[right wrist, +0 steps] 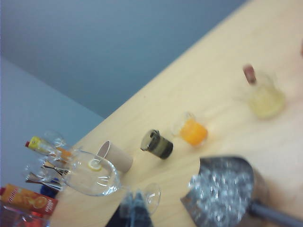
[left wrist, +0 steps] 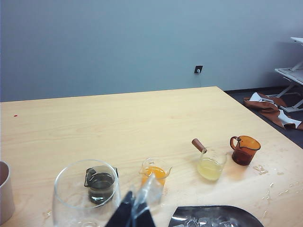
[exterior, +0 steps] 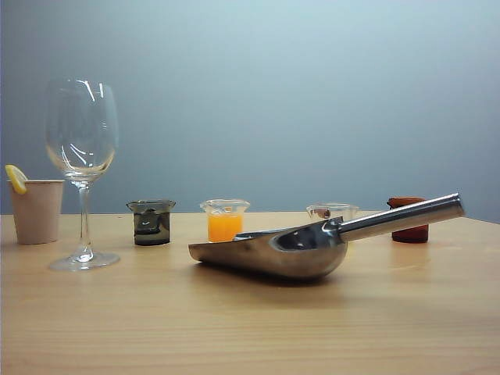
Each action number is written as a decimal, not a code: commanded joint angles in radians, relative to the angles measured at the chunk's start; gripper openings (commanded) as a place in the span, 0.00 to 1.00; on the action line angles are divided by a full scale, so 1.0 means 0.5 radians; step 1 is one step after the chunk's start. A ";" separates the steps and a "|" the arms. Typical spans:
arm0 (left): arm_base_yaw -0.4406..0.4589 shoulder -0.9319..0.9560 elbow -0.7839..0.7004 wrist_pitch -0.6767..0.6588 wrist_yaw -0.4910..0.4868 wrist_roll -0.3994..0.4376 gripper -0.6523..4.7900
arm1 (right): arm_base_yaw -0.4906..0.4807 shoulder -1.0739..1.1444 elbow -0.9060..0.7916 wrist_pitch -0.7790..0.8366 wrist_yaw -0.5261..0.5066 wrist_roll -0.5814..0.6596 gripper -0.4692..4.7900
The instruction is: Pick up the ice scoop on the desk filled with ice cubes, pour the ice into the goblet, and finally put the scoop back on the table.
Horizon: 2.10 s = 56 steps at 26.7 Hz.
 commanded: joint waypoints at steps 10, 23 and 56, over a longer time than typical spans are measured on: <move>0.001 0.007 0.017 0.071 0.001 0.006 0.11 | 0.024 0.127 -0.316 0.348 0.037 0.448 0.08; 0.001 0.007 0.017 0.108 0.000 0.006 0.11 | 0.009 0.606 -0.320 0.346 -0.022 1.086 0.88; 0.001 0.008 0.017 0.101 -0.001 0.007 0.11 | -0.594 1.344 -0.407 1.156 -0.230 1.031 0.88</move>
